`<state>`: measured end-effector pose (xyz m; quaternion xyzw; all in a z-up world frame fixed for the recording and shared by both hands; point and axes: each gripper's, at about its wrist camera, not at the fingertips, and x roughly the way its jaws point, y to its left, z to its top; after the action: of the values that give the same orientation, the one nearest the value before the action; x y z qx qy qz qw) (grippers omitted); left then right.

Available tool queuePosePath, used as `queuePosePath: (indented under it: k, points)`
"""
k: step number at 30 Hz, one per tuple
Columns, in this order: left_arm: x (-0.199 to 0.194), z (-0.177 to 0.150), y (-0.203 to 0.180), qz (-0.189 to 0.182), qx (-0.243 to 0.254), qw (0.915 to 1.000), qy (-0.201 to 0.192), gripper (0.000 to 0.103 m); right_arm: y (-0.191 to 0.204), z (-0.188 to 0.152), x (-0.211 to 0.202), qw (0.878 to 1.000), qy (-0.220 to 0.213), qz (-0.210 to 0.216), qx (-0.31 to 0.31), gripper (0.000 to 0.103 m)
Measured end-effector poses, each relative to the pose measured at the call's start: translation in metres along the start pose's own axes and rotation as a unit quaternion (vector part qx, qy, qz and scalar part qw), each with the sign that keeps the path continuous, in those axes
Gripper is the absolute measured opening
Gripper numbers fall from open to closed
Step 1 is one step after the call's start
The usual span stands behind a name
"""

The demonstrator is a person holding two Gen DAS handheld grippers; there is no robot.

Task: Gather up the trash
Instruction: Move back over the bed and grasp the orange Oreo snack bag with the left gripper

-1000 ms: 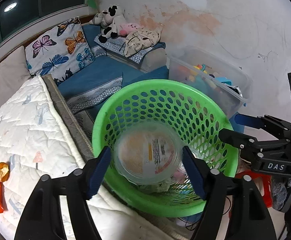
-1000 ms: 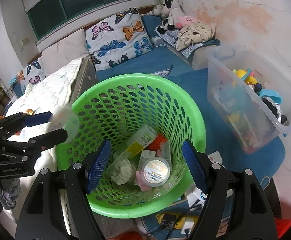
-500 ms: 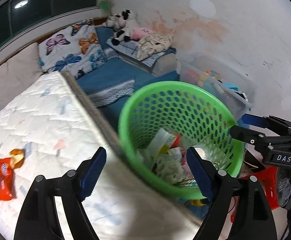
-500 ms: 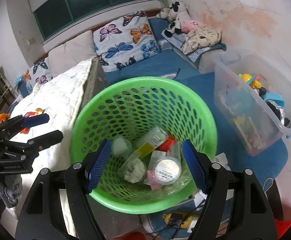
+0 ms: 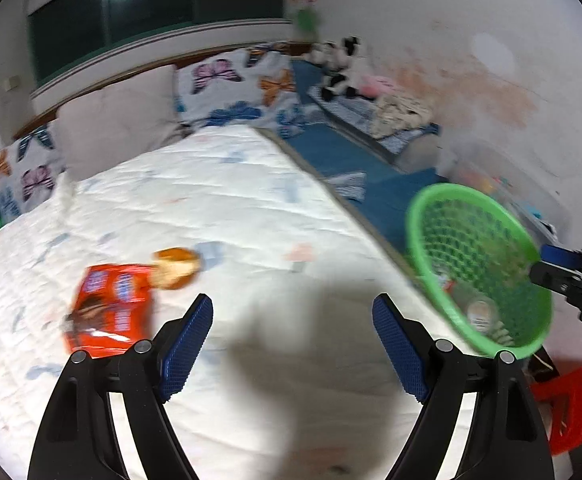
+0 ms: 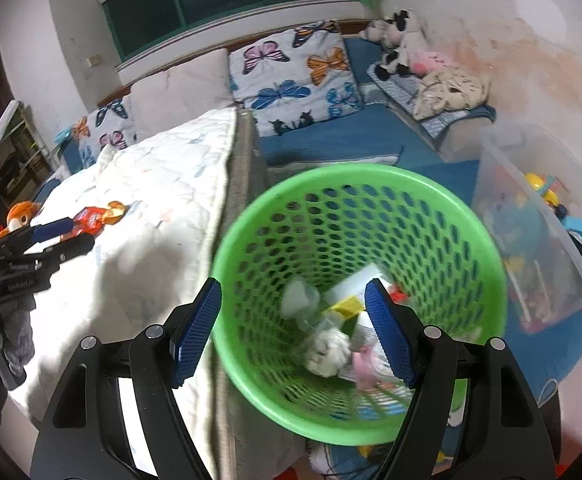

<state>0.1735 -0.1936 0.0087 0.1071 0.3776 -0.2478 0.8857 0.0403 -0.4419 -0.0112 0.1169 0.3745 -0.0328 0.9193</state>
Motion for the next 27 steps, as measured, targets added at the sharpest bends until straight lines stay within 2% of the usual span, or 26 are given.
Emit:
queuePosePath:
  k: [9,14,21,27]
  points:
    - [-0.002,-0.005,0.092,0.07,-0.062,0.9956,0.005,0.08,0.047,0.014,0.022,0.999,0.012,0.026,-0.037,0.074]
    - [0.009,-0.004,0.139,0.091,-0.099,0.9907,0.021,0.08,0.072,0.021,0.036,0.997,0.018,0.042,-0.056,0.074]
    - [0.039,-0.008,0.176,0.069,-0.133,0.9868,0.061,0.08,0.104,0.031,0.06,0.994,0.031,0.06,-0.082,0.074]
    - [0.056,-0.01,0.189,0.03,-0.156,0.9842,0.077,0.072,0.129,0.035,0.081,0.991,0.044,0.072,-0.102,0.074]
